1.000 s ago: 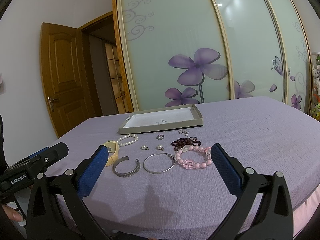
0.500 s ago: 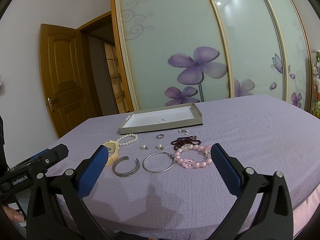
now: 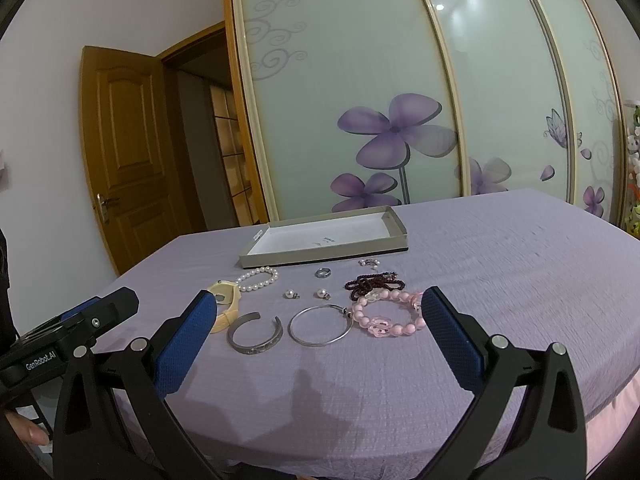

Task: Organize jewelry
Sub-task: 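Close the left tool on the yellow watch while the right tool approaches the pink bracelet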

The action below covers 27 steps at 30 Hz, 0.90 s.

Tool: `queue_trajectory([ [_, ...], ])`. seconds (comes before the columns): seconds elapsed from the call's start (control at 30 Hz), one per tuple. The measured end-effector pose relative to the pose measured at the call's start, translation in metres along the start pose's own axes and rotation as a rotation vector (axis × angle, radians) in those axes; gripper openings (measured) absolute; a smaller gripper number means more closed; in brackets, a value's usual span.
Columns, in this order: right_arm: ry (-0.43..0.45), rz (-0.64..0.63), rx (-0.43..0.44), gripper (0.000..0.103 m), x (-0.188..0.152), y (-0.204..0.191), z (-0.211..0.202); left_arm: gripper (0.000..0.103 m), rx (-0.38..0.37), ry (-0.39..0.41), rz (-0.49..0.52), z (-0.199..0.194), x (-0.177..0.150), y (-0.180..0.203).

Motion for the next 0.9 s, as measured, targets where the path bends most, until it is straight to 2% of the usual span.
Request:
queue_trajectory([
  [0.3,-0.023,0.008,-0.011,0.102,-0.005,0.004,0.01,0.101,0.022,-0.026,0.004,0.008,-0.005,-0.005],
  [0.63,-0.118,0.065,-0.072,0.102,-0.027,0.038,0.036,0.101,0.087,-0.159,0.018,0.046,-0.023,-0.025],
  [0.9,-0.182,0.1,-0.124,0.102,-0.031,0.063,0.055,0.101,0.111,-0.246,0.007,0.083,-0.019,-0.036],
])
Point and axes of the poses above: each gripper's, at about its wrist camera, not at the fingertips, and z roughly the way its jaws point, y to its right, x to its top, the point moved 9 cm from there along z, roughly the way its jaws point, and after that the axes turned 8 degrees about x, right-handed, at the moved point
